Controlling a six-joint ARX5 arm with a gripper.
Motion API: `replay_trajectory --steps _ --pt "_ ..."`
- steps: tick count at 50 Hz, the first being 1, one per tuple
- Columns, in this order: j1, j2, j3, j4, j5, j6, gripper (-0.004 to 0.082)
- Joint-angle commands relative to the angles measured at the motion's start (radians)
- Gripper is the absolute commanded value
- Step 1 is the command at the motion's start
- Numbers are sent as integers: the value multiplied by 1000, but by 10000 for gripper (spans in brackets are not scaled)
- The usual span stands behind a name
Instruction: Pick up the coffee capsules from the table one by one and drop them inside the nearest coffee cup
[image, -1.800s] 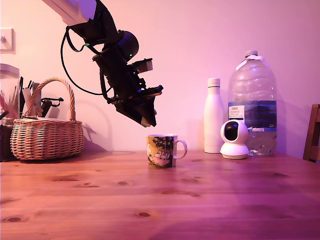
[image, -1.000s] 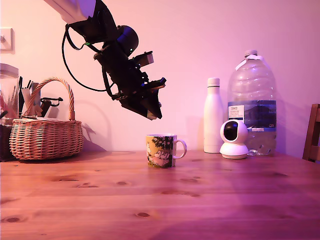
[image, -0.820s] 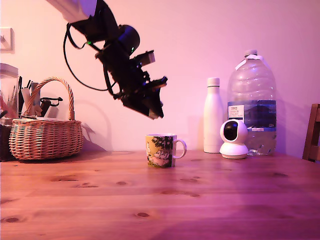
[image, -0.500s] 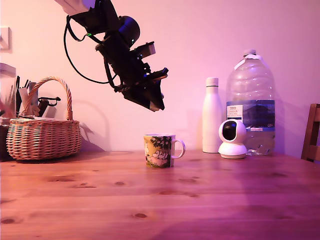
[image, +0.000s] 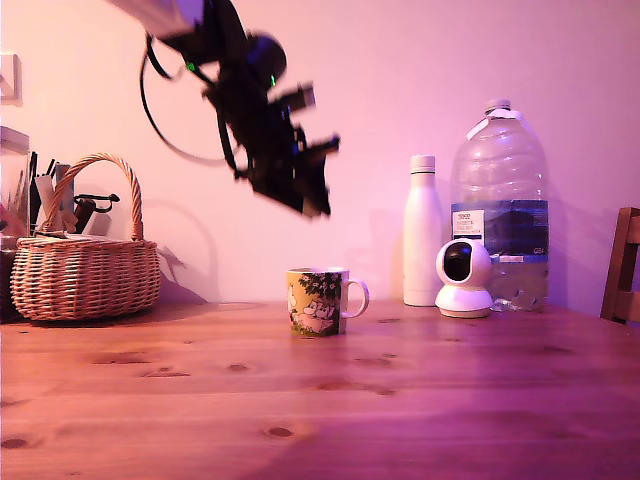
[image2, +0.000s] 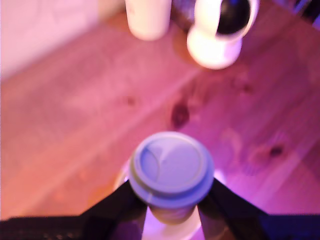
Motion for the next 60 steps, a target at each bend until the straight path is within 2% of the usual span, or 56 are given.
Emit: replay_trajectory --steps 1,50,52,53,57,60 --pt "-3 39 -2 -10 -2 5 204" --pt "-14 85 -2 -24 -9 14 207" --pt "-14 85 -2 -20 -9 14 251" --pt "-14 85 -2 -14 -9 14 304" --pt "-17 85 -2 1 -10 13 629" --pt "-17 85 -2 3 -9 12 788"
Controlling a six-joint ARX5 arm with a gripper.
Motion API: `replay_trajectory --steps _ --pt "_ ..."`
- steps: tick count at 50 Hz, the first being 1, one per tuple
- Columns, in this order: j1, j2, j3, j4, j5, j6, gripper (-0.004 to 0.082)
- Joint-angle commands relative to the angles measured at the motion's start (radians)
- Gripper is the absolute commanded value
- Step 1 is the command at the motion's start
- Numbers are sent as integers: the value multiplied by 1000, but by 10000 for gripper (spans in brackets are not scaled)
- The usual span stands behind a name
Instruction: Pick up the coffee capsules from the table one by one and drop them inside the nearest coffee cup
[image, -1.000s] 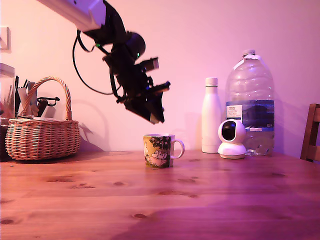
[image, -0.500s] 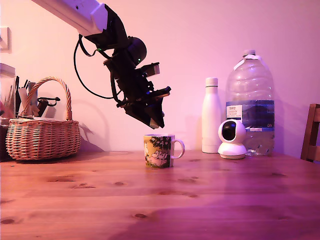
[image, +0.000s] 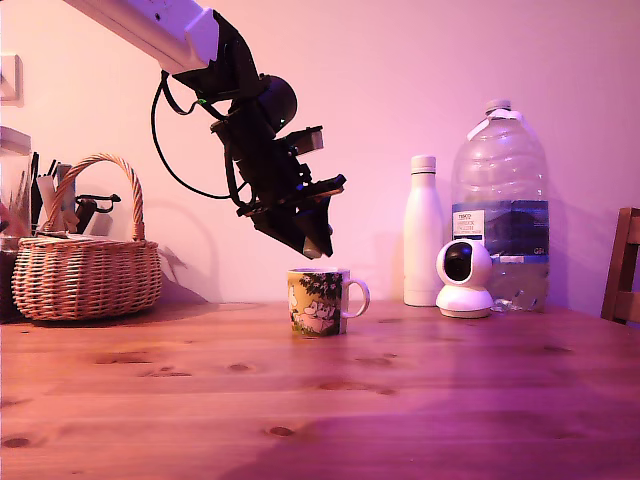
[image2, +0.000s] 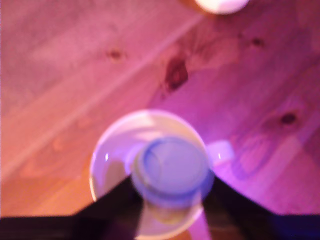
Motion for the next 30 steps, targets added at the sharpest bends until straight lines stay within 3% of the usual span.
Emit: replay_trajectory --steps 1,30 --pt "-8 37 -2 8 -2 6 800" --pt "-26 36 -2 50 -1 5 777"
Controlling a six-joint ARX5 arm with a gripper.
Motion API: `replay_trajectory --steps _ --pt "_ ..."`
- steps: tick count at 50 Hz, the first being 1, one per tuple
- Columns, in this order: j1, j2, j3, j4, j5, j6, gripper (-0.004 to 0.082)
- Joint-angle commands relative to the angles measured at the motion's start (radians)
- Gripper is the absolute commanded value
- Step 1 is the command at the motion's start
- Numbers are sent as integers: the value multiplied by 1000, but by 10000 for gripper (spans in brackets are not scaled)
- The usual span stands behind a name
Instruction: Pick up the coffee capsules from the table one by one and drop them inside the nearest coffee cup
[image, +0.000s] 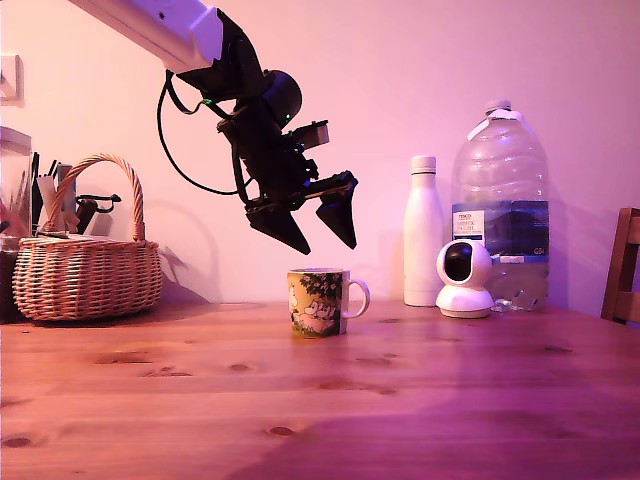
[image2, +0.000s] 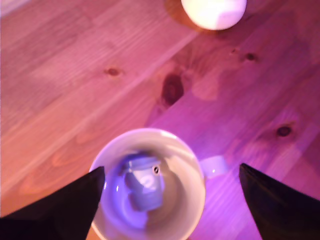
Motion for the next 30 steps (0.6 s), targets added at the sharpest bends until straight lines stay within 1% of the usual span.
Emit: replay_trajectory --steps 1,4,6,7,9,10,14,15,16,17,18,22,23,24,30 --pt "-11 36 -2 12 3 5 774" --pt "-14 35 -2 14 4 5 736" --pt "-15 33 -2 15 6 8 674" --pt "-17 32 -2 15 6 11 629" --pt "-17 31 -2 18 7 18 509" --pt "-17 30 -2 19 6 18 429" --pt "-19 26 -2 21 11 18 57" --pt "-19 24 -2 22 14 19 -15" --pt "-19 21 -2 22 15 19 -31" --pt "-19 19 -2 23 15 21 -2" --pt "-19 17 -2 23 15 24 0" --pt "-19 8 -2 23 17 29 -21" --pt "-19 3 -2 21 18 29 -21" --pt "-19 -2 -2 19 17 44 -21" --pt "-17 -34 -2 5 18 50 -21"
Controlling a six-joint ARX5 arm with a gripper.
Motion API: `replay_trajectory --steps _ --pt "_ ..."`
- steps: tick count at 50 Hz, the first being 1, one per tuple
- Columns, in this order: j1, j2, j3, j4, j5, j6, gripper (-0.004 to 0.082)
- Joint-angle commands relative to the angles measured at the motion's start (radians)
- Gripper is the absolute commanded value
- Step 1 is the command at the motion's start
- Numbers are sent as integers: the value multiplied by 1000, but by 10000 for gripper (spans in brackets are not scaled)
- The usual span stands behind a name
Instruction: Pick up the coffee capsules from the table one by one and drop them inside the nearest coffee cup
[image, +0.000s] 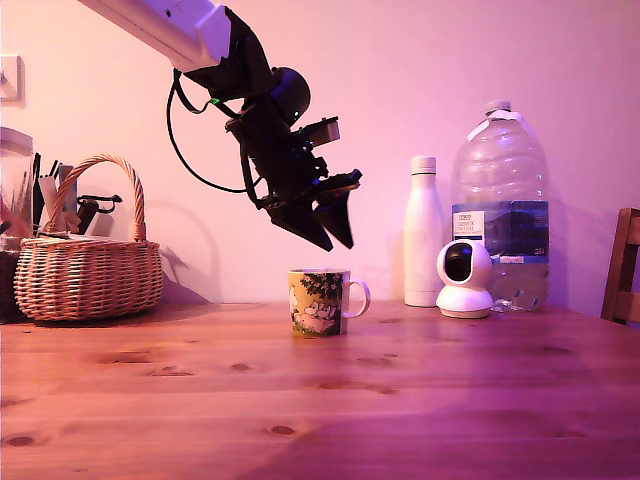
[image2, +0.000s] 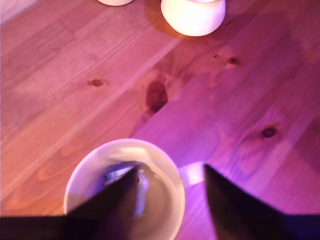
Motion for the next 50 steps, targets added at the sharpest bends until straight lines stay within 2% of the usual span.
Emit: replay_trajectory --steps 1,20,21,33,34,50 --pt "-2 -39 -2 -4 6 7 -21" --pt "20 -179 -2 -47 5 11 -21" --pt "21 -185 -2 -49 5 27 -21" --pt "34 -262 -2 -77 -10 27 -21" --pt "34 -268 -2 -78 -10 45 -21" --pt "43 -370 -2 -113 -23 52 -21"
